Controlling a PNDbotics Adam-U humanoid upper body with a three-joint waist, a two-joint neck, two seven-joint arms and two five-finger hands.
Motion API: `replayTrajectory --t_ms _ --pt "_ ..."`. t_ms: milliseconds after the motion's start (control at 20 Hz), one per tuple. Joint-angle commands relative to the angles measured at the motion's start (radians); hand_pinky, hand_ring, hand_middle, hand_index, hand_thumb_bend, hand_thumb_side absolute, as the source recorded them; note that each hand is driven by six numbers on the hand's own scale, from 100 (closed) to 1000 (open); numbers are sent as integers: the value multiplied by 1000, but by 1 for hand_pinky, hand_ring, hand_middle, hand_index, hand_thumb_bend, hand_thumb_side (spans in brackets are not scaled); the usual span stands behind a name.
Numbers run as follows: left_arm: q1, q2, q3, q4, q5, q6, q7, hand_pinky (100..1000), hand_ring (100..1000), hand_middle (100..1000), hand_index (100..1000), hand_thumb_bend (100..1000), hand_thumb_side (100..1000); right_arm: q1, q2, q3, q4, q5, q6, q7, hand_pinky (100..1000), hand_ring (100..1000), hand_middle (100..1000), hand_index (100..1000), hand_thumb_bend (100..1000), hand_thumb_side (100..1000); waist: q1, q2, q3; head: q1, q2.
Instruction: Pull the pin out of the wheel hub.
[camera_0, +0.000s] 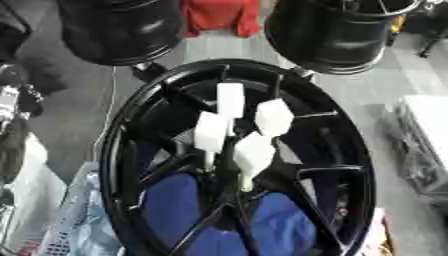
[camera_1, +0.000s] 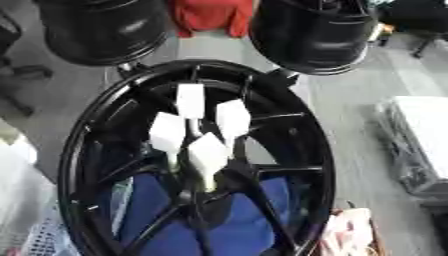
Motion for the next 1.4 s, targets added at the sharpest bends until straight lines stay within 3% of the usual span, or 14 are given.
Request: replayTrajectory --t_ms 50,500,1100,1400 --pt "-9 22 -2 -20 3 -1 -5 852 681 641 783 100 708 -45 -34 19 -12 22 -61 61 683 704 722 709 100 377 2 -17 1 -2 -5" --pt "-8 22 -4 -20 5 2 -7 852 681 642 783 100 707 -83 -34 67 -12 7 -131 166 705 718 729 723 100 395 2 -24 1 0 1" --pt "-1 22 -12 -20 12 8 -15 852 683 643 783 100 702 -95 -31 160 -12 4 -172 263 749 744 739 749 100 358 1 -58 7 3 32" --pt "4 25 -19 -20 19 14 -23 851 683 643 783 100 698 -125 5 220 -12 35 -174 332 768 761 755 774 117 322 6 -79 9 0 33"
